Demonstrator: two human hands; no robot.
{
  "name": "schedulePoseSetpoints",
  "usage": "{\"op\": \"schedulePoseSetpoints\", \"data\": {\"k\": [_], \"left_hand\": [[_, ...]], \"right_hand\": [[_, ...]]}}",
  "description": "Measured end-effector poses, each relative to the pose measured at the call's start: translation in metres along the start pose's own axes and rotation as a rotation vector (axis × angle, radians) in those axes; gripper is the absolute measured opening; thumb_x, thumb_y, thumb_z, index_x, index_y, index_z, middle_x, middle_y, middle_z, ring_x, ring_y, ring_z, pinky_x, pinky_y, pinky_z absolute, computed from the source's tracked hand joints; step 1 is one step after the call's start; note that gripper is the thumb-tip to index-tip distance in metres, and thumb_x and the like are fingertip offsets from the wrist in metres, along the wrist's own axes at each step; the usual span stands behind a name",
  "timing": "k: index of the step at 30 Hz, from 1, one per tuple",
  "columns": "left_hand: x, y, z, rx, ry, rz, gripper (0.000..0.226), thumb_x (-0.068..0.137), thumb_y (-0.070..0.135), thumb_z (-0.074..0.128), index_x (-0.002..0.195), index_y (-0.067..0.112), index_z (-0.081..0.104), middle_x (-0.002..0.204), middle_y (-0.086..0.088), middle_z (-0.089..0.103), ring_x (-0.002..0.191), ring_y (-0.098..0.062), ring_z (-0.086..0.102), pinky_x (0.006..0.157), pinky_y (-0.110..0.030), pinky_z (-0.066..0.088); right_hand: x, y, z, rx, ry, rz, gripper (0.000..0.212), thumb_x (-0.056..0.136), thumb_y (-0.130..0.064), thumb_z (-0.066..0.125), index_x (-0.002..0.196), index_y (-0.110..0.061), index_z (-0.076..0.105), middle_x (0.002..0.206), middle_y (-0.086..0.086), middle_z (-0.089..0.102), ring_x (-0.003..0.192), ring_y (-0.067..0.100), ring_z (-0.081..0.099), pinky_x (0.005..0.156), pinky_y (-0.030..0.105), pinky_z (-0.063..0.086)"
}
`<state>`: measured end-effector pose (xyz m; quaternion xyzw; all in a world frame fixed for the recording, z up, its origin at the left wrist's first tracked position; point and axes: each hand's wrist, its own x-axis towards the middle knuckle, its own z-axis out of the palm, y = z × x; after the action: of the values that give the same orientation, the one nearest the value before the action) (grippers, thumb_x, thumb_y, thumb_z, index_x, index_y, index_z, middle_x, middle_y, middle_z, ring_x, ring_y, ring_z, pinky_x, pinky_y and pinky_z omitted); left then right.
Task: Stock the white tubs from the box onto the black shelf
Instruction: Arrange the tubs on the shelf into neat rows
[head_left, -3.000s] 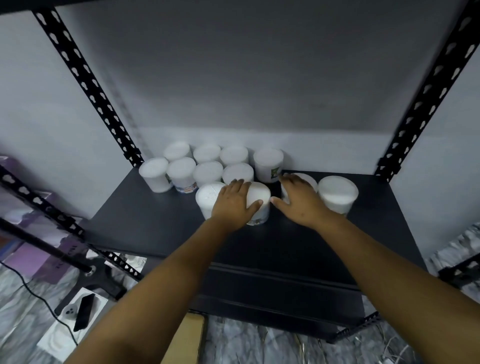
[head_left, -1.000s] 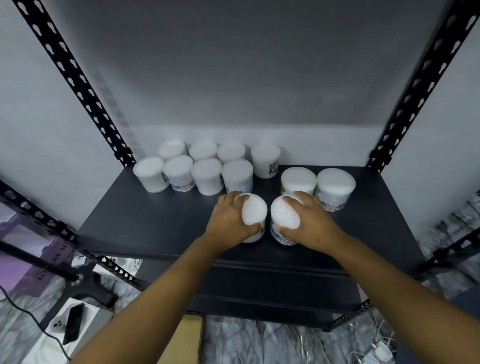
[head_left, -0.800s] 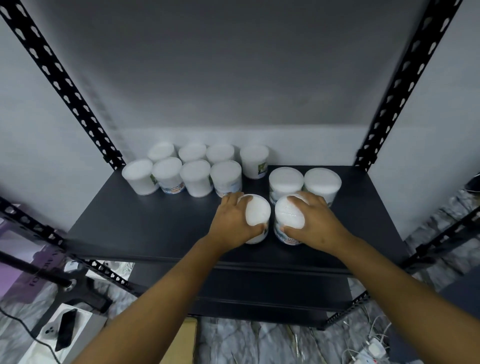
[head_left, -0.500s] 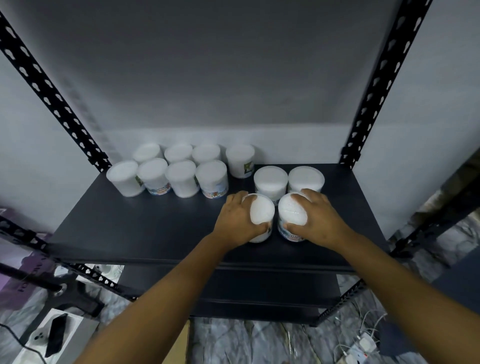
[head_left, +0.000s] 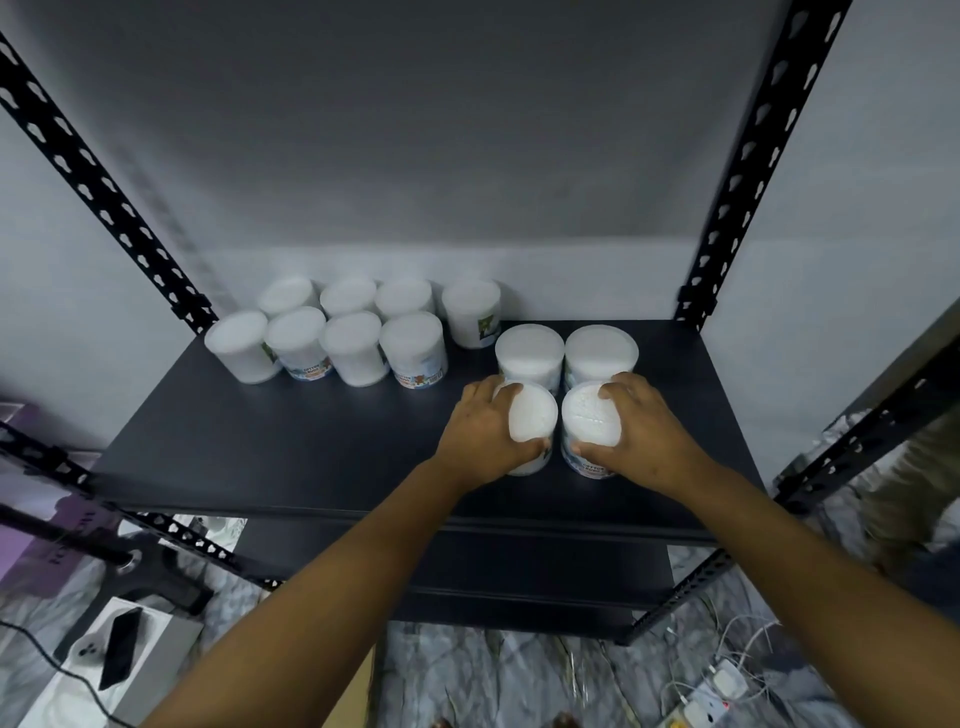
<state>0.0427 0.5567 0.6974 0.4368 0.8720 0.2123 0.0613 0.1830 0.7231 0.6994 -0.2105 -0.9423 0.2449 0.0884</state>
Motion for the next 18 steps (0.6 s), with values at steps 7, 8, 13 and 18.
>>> {"op": "schedulePoseSetpoints", "data": {"k": [7, 8, 13, 18], "left_hand": [[-0.004, 0.001, 0.006, -0.108, 0.027, -0.051, 0.087, 0.076, 0.049, 0.072, 0.144, 0.018, 0.029, 0.155, -0.006, 0.017, 0.141, -0.023, 0.013, 0.114, -0.035, 0.019], [-0.007, 0.001, 0.008, -0.113, 0.057, -0.068, 0.089, 0.074, 0.051, 0.072, 0.144, 0.018, 0.029, 0.156, -0.006, 0.016, 0.142, -0.023, 0.013, 0.115, -0.036, 0.019], [-0.024, -0.003, 0.017, -0.075, 0.194, -0.062, 0.078, 0.076, 0.048, 0.073, 0.138, 0.012, 0.042, 0.148, -0.009, 0.030, 0.135, -0.027, 0.027, 0.112, -0.039, 0.030], [-0.023, -0.008, 0.023, -0.110, 0.233, -0.043, 0.063, 0.080, 0.041, 0.072, 0.131, 0.011, 0.050, 0.144, -0.010, 0.036, 0.131, -0.027, 0.034, 0.107, -0.036, 0.035]], "right_hand": [[0.000, 0.007, 0.003, -0.079, 0.030, -0.039, 0.088, 0.066, -0.058, 0.075, 0.134, -0.012, 0.044, 0.150, 0.009, 0.026, 0.137, 0.027, 0.024, 0.114, 0.041, 0.024], [-0.001, 0.008, 0.004, -0.102, 0.048, -0.052, 0.088, 0.066, -0.059, 0.074, 0.134, -0.012, 0.045, 0.150, 0.010, 0.026, 0.138, 0.028, 0.023, 0.114, 0.043, 0.023], [-0.011, 0.020, 0.007, -0.135, 0.096, -0.140, 0.068, 0.075, -0.044, 0.071, 0.129, -0.008, 0.051, 0.144, 0.016, 0.038, 0.135, 0.033, 0.031, 0.112, 0.047, 0.028], [-0.011, 0.026, 0.008, -0.055, 0.069, -0.152, 0.061, 0.081, -0.033, 0.070, 0.131, -0.005, 0.051, 0.144, 0.014, 0.040, 0.138, 0.029, 0.028, 0.113, 0.036, 0.022]]}}
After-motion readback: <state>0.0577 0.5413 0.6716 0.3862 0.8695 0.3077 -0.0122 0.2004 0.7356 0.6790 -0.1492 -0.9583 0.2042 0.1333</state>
